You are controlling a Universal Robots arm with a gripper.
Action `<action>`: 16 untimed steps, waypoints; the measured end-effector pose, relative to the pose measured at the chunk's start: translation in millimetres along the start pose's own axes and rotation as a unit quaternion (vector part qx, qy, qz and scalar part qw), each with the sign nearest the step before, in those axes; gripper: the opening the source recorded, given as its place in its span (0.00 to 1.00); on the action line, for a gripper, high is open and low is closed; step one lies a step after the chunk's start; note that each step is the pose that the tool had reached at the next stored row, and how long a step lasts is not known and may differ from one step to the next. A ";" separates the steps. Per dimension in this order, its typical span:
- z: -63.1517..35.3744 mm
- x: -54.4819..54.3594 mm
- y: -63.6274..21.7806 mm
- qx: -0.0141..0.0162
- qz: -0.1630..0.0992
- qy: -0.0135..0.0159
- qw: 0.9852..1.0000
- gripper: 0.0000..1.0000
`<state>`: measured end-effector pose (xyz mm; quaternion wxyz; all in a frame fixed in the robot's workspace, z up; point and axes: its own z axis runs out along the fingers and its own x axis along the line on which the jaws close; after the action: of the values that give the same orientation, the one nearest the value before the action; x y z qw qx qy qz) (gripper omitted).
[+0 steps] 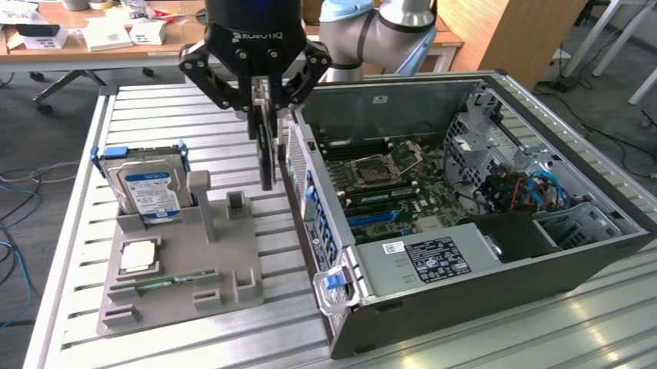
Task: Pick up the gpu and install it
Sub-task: 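Pick up the gpu and move the gpu toward the slot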
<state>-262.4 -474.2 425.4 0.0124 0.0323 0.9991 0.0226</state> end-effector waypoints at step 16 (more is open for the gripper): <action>1.8 -67.1 4.3 0.000 0.000 0.000 1.000 0.27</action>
<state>-195.1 -474.2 425.4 0.0124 0.0323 0.9991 0.0226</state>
